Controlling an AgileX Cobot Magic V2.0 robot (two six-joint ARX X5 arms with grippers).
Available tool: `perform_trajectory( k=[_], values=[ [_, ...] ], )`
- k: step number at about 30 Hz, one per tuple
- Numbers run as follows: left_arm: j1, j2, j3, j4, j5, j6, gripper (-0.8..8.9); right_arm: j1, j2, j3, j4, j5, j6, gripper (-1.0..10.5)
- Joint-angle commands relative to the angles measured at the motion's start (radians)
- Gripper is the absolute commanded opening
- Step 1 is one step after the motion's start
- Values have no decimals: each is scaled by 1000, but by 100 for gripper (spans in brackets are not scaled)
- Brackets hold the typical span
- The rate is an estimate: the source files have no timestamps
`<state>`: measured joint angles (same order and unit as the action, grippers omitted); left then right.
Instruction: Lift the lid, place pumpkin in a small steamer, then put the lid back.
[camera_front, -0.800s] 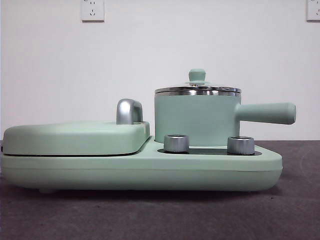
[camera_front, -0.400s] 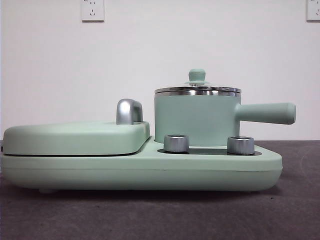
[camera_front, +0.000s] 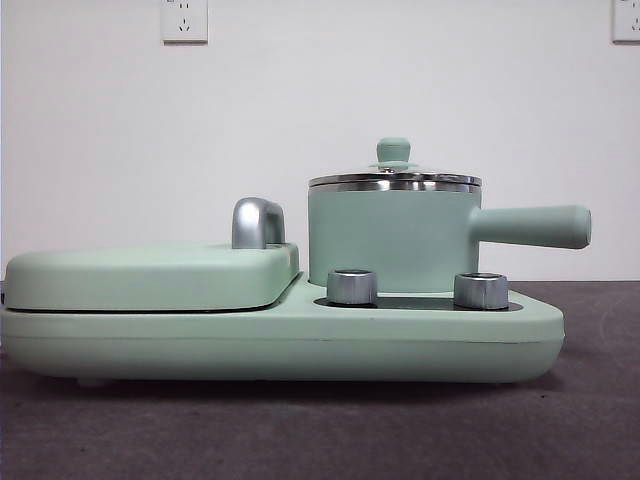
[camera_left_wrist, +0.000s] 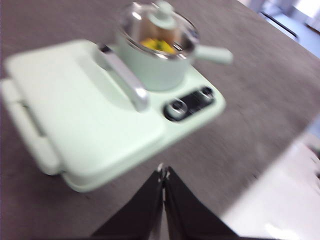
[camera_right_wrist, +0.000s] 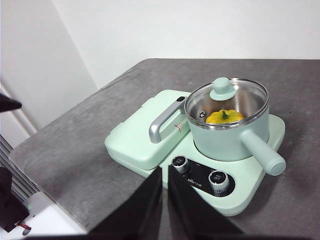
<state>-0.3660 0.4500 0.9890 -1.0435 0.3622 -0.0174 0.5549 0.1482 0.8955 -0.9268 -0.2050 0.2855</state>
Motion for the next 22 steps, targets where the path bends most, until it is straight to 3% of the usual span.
perform_trajectory(
  k=[1, 7, 15, 18, 22],
  values=[
    [45, -8, 3, 58, -2, 29, 6, 5, 0, 8, 12, -1, -5, 15],
    [143, -77, -172, 394, -3, 118, 6, 6, 0, 8, 12, -2, -5, 15],
    [312, -269, -653, 915, -3, 68, 6, 6, 0, 8, 12, -1, -5, 15],
    [379, -337, -798, 994, -3, 9, 6, 6, 0, 8, 12, -1, -5, 15],
    [443, -391, -915, 986, -23, -27, 6, 6, 0, 8, 12, -1, -5, 15]
  ],
)
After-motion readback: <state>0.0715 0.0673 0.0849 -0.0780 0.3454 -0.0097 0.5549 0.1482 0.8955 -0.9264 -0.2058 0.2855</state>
